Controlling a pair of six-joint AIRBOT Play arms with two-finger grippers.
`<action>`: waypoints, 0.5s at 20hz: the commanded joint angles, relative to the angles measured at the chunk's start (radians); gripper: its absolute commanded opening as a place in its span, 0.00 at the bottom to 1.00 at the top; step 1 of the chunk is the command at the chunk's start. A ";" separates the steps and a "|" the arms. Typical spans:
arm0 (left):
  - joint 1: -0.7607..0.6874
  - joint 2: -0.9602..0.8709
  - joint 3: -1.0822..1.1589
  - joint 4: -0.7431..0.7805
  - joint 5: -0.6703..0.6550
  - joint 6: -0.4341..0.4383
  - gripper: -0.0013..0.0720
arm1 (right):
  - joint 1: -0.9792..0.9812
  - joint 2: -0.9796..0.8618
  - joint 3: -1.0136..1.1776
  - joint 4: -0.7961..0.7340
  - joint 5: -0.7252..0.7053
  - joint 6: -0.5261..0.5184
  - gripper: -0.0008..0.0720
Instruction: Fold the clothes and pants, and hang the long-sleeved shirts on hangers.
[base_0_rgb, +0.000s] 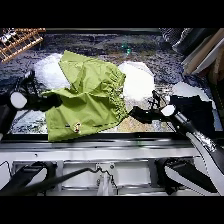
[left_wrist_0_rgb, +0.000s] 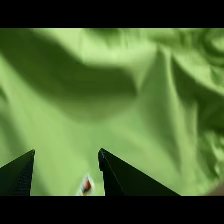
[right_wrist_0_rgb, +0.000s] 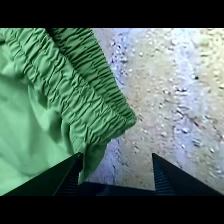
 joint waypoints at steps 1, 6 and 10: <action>0.000 0.125 -0.144 -0.092 0.001 -0.003 0.56 | 0.005 -0.039 -0.014 0.055 -0.053 0.010 0.73; 0.000 0.230 -0.202 -0.089 -0.067 -0.003 0.56 | 0.073 -0.068 -0.012 0.108 -0.140 0.010 0.73; 0.000 0.255 -0.209 0.041 -0.218 -0.040 0.62 | 0.125 -0.105 -0.012 0.138 -0.185 0.010 0.73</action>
